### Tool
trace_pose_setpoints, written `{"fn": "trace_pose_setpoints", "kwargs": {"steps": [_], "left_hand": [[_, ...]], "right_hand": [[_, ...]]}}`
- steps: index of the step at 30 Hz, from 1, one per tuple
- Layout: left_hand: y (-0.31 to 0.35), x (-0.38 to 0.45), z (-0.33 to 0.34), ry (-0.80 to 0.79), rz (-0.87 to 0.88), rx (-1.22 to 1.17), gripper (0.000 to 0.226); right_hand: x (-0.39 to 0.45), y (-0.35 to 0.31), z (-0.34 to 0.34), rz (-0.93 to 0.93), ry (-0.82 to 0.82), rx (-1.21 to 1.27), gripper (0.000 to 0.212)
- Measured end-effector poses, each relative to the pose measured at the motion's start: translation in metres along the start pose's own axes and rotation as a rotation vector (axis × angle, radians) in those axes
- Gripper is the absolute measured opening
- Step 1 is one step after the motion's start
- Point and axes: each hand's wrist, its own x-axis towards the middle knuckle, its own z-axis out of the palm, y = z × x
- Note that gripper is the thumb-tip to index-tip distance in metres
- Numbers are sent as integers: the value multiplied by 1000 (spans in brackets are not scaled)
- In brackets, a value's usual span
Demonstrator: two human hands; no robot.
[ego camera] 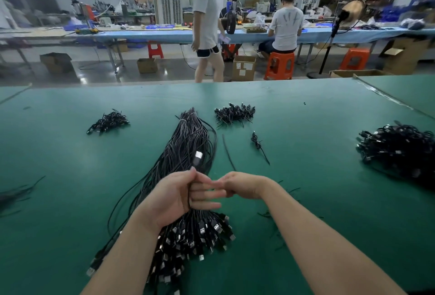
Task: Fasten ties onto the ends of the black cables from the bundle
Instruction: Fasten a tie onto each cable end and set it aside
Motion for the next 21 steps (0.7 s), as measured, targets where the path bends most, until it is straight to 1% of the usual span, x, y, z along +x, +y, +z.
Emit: {"fn": "trace_pose_setpoints", "kwargs": {"steps": [1, 3, 5, 7, 10, 15, 17, 19, 21], "left_hand": [[-6, 1, 1, -7, -35, 41, 44], [-17, 5, 6, 65, -80, 145, 43], [-25, 13, 11, 185, -58, 269, 40], [-33, 23, 16, 316, 5, 283, 36], [-43, 35, 20, 492, 66, 187, 35], [-54, 47, 19, 654, 179, -2, 32], [-53, 52, 20, 695, 220, -147, 35], [-48, 54, 23, 701, 245, -276, 36], [-44, 55, 23, 724, 253, -321, 36]], "right_hand": [[0, -3, -3, 12, 25, 40, 32], [2, -10, -7, 19, 68, 85, 32], [5, -17, -7, -8, 126, 42, 29], [8, -22, -4, -34, 216, 17, 28], [13, -25, 1, -93, 331, -68, 30], [17, -27, 12, -204, 413, -170, 25], [18, -29, 18, -205, 423, -161, 23], [17, -29, 24, -202, 415, -110, 21], [14, -29, 28, -212, 411, -59, 23]]}}
